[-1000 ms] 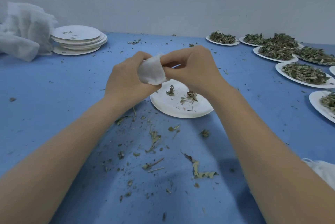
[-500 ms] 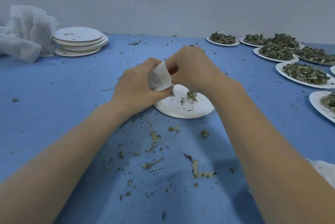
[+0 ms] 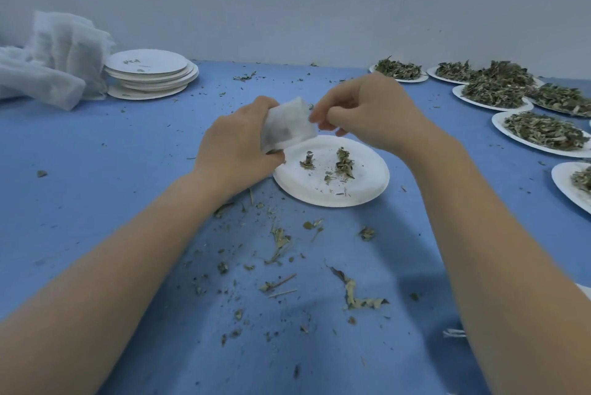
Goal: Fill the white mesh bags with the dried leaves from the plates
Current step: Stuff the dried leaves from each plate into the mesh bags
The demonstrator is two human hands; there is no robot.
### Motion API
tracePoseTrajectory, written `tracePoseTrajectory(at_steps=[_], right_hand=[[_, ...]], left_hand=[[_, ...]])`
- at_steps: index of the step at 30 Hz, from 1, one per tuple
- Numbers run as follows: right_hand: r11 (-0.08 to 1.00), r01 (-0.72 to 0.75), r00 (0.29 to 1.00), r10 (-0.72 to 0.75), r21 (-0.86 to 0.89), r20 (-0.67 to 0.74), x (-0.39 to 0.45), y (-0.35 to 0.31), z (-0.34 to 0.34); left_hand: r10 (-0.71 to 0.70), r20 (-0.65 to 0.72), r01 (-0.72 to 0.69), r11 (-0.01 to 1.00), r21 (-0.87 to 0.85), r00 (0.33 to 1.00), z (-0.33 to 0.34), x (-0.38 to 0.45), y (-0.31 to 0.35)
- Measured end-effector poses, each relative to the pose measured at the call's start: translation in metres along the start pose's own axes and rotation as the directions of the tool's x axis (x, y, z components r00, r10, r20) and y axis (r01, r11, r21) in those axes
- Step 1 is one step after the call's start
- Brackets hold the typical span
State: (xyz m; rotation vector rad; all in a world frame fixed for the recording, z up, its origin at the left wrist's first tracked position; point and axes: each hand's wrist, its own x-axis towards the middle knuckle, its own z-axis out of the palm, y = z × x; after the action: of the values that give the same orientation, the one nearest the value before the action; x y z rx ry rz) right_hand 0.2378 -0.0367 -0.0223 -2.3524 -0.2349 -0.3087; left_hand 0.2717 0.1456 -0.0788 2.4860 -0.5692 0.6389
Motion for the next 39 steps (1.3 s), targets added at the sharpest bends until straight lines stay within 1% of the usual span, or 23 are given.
tracePoseTrajectory(at_steps=[2,3,5,7,9,12,13,17,18,19,23,26,30,36,39], right_hand=[[0.968,-0.087,0.996,0.083,-0.236,-0.027,0.004,0.012,0.006],[0.943,-0.121,0.993,0.115,-0.311,-0.039,0.005,0.019,0.011],[0.901,-0.166,0.985,0.173,-0.402,-0.018,0.005,0.031,0.022],[0.869,-0.184,0.973,0.227,-0.460,0.040,0.004,0.037,0.029],[0.882,-0.187,0.968,0.240,-0.433,0.069,0.005,0.037,0.030],[0.933,-0.149,0.981,0.181,-0.328,0.070,0.006,0.031,0.026],[0.940,-0.120,0.983,0.157,-0.318,0.094,0.006,0.029,0.028],[0.916,0.023,0.958,0.095,-0.401,0.271,0.002,0.024,0.040],[0.903,0.061,0.950,0.078,-0.424,0.302,0.001,0.024,0.043],[0.893,0.077,0.950,0.069,-0.444,0.304,0.002,0.024,0.043],[0.909,0.009,0.967,0.098,-0.417,0.234,0.004,0.020,0.026],[0.937,0.005,0.962,0.090,-0.349,0.256,0.004,0.015,0.020],[0.914,0.034,0.940,0.108,-0.403,0.324,0.002,0.010,0.029],[0.927,-0.040,0.939,0.163,-0.373,0.303,-0.002,0.013,0.011],[0.899,-0.053,0.911,0.223,-0.435,0.348,-0.003,0.014,0.014]], left_hand=[[0.007,-0.007,-0.006,0.999,0.046,1.000,0.001,0.000,-0.004],[0.016,-0.002,-0.016,0.997,0.082,1.000,0.003,0.000,-0.007],[0.030,0.007,-0.031,0.990,0.135,1.000,0.006,-0.002,-0.010],[0.022,0.005,-0.022,0.989,0.144,1.000,0.007,-0.003,-0.012],[0.002,-0.008,0.000,0.992,0.129,1.000,0.008,-0.002,-0.013],[-0.017,-0.016,0.019,0.993,0.121,1.000,0.010,-0.002,-0.015],[-0.017,-0.013,0.019,0.992,0.126,1.000,0.010,-0.002,-0.015],[-0.005,0.003,0.005,0.990,0.143,1.000,0.012,-0.003,-0.015],[-0.010,0.005,0.009,0.989,0.144,1.000,0.012,-0.003,-0.016],[-0.016,0.006,0.015,0.990,0.143,1.000,0.012,-0.003,-0.016],[-0.019,0.004,0.018,0.989,0.146,1.000,0.012,-0.002,-0.017],[-0.011,0.014,0.008,0.987,0.158,1.000,0.013,-0.002,-0.017],[0.005,0.013,-0.007,0.986,0.167,1.000,0.013,-0.002,-0.018],[-0.003,0.020,0.000,0.986,0.168,1.000,0.014,-0.002,-0.019],[0.001,0.021,-0.004,0.986,0.166,1.000,0.015,-0.003,-0.019]])
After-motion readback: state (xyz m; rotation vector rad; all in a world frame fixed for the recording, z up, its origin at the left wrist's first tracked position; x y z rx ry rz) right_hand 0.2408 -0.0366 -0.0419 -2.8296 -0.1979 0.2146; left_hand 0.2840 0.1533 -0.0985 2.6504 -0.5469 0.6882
